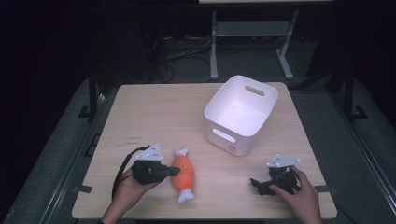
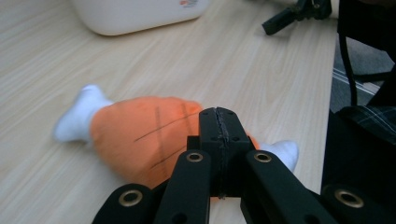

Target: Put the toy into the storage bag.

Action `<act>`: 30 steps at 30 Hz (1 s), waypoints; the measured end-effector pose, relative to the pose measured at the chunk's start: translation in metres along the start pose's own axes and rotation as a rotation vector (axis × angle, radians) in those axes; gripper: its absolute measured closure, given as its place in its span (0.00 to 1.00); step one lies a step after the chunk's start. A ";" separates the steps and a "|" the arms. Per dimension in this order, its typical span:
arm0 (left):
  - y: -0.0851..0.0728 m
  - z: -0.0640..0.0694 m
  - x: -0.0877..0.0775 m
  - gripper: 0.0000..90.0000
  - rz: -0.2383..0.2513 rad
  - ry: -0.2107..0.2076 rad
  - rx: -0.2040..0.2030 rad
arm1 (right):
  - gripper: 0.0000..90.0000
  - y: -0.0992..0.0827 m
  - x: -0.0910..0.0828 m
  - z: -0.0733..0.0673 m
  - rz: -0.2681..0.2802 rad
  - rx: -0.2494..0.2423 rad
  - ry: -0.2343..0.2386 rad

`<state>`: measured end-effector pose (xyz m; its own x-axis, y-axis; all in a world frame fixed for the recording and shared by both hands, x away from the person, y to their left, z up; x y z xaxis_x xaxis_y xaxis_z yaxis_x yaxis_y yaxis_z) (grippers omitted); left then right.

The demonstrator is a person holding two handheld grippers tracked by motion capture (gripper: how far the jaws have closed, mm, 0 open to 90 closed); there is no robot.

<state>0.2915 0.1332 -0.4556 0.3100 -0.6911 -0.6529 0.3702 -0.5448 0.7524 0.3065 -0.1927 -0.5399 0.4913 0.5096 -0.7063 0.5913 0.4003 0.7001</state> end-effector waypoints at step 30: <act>-0.011 0.049 0.048 1.00 -0.109 -0.111 0.049 | 0.00 0.000 0.000 0.000 0.002 0.000 0.002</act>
<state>0.2597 0.0828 -0.4912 0.1708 -0.6732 -0.7194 0.3527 -0.6400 0.6826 0.3070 -0.1923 -0.5398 0.4913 0.5117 -0.7049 0.5905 0.3993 0.7014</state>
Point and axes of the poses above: each handheld gripper's, and its own axes: x roughly forward along the jaws, y roughly out of its top, z roughly to its right, the point moved 8 cm from there along x, roughly forward along the jaws, and after that the axes turned 6 degrees about y, right-handed, at the moved point
